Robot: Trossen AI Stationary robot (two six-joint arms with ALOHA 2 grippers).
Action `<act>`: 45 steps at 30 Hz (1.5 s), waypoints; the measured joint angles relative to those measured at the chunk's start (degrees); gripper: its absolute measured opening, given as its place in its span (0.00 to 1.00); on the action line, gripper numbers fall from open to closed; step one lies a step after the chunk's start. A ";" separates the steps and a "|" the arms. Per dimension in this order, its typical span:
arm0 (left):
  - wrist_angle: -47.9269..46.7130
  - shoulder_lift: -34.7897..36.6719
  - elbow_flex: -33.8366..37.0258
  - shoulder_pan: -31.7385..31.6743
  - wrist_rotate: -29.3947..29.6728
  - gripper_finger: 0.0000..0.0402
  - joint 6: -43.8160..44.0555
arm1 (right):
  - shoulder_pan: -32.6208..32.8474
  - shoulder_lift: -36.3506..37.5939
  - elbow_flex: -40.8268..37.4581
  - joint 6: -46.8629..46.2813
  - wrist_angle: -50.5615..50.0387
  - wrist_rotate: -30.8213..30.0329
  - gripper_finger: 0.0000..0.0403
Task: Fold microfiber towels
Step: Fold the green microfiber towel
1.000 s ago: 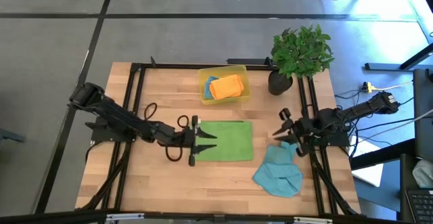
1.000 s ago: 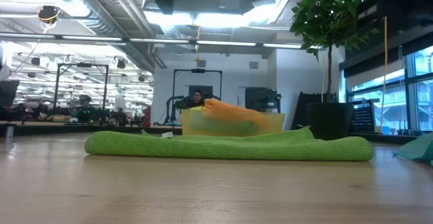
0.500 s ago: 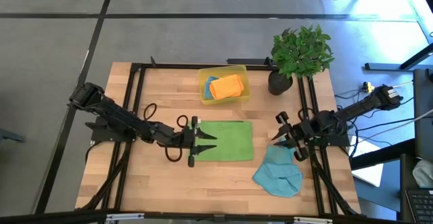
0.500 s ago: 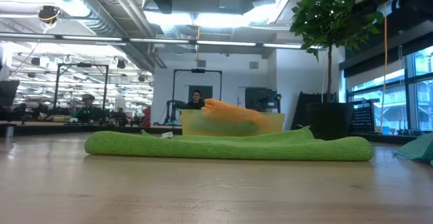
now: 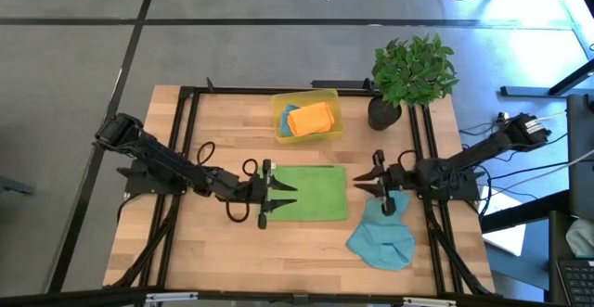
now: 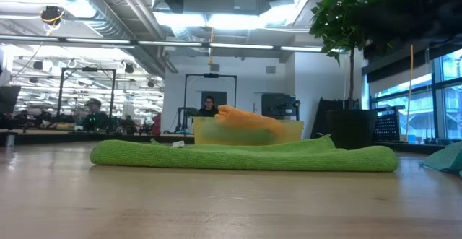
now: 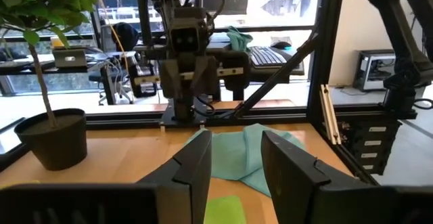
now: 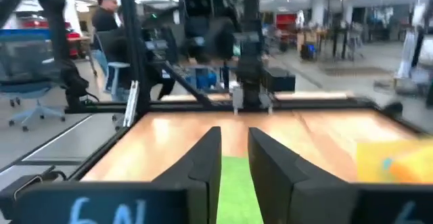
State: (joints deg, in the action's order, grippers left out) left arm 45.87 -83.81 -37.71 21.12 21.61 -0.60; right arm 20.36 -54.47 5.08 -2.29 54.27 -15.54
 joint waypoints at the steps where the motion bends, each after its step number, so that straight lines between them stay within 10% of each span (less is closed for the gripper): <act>1: 0.00 0.00 0.00 -0.02 0.02 0.30 -0.17 | 0.00 -0.92 0.00 -0.86 0.06 -0.81 0.19; 8: -0.70 0.02 0.00 -2.14 3.11 0.30 -2.19 | -0.01 -4.75 0.00 -5.03 0.45 -16.30 0.19; 34: -3.28 0.02 0.00 -3.39 0.29 0.30 1.99 | 1.42 -27.68 24.09 -3.44 -6.28 -3.97 0.20; 45: -3.28 0.02 0.00 -3.39 0.24 0.30 1.99 | 2.83 -33.66 28.83 -3.52 -11.34 -3.80 0.67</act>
State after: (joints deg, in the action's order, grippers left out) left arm 42.59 -83.79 -37.71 17.74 21.84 1.39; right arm 23.19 -88.13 33.91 -5.81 42.92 -19.34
